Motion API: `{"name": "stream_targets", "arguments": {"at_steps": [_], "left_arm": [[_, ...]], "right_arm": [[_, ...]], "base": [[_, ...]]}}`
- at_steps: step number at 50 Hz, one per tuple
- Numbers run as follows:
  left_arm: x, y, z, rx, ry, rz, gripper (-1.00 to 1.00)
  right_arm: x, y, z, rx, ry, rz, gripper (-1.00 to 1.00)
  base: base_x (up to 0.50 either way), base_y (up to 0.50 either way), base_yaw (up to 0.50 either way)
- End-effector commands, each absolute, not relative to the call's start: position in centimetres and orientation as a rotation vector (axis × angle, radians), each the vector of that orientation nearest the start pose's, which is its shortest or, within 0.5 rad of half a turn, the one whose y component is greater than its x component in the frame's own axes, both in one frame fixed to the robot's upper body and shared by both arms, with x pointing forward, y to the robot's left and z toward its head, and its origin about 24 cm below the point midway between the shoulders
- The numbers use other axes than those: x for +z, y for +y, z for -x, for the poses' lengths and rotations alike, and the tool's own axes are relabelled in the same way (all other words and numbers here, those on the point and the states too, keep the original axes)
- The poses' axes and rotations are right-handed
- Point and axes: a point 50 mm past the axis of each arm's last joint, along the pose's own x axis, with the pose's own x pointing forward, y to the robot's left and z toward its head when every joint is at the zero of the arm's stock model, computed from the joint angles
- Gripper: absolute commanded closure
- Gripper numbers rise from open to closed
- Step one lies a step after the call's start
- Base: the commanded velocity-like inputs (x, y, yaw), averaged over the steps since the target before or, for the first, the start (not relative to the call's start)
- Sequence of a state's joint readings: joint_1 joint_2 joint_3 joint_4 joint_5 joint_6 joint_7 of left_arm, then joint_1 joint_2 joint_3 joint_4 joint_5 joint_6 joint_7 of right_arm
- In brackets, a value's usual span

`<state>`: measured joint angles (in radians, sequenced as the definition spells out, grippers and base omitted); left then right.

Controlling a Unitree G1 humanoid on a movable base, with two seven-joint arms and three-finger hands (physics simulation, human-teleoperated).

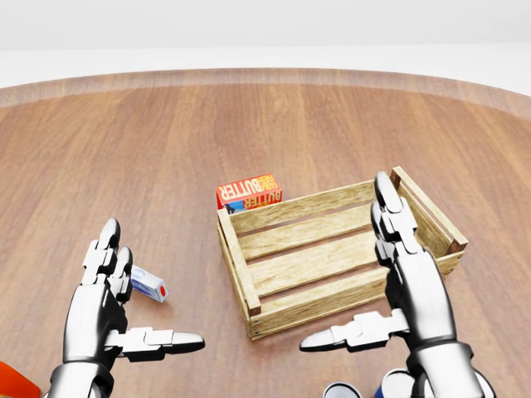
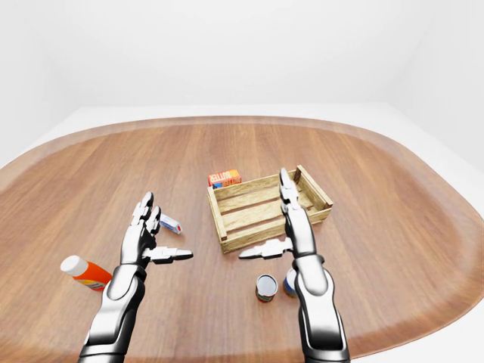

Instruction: Pick up the tomato sauce, and put it in the wooden tray.

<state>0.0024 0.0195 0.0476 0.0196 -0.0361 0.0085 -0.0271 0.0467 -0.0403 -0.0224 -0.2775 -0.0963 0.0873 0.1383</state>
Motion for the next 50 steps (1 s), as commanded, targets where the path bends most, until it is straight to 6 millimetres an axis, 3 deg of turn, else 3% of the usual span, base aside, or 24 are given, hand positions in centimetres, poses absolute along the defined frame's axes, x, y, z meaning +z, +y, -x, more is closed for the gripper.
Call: {"name": "stream_targets", "arguments": {"at_steps": [1,4,12,20,27,41,47,50], "left_arm": [[3.5,16.3,-25.3,0.024,0.031,0.015,-1.0],[3.5,16.3,-25.3,0.026,0.031,0.009,-1.0],[3.5,16.3,-25.4,0.028,0.032,0.003,-1.0],[3.5,16.2,-25.3,0.027,0.033,-0.011,-1.0],[3.4,16.2,-25.3,0.028,0.032,-0.019,-1.0],[3.4,16.2,-25.3,0.028,0.032,-0.02,-1.0],[3.4,16.3,-25.3,0.029,0.032,-0.019,-1.0],[3.4,16.2,-25.4,0.028,0.033,-0.019,-1.0]], "right_arm": [[14.7,-15.5,-22.8,0.184,-0.385,0.287,-1.0],[14.5,-16.0,-22.7,0.193,-0.361,0.363,-1.0],[10.9,-16.3,-22.4,0.25,-0.128,0.696,-1.0],[11.1,-16.3,-22.2,0.329,-0.05,0.881,-1.0],[10.5,-16.9,-22.3,0.33,0.013,0.941,-1.0],[8.7,-16.0,-21.3,0.381,0.008,1.102,-1.0],[6.5,-16.1,-20.4,0.421,0.104,1.114,-1.0],[6.4,-16.1,-20.3,0.426,0.115,1.116,-1.0]], "base": [[0.0,0.0,0.0],[0.0,0.0,0.0],[0.0,0.0,0.0],[0.0,0.0,0.0],[0.0,0.0,0.0],[0.0,0.0,0.0],[0.0,0.0,0.0],[0.0,0.0,0.0]]}}
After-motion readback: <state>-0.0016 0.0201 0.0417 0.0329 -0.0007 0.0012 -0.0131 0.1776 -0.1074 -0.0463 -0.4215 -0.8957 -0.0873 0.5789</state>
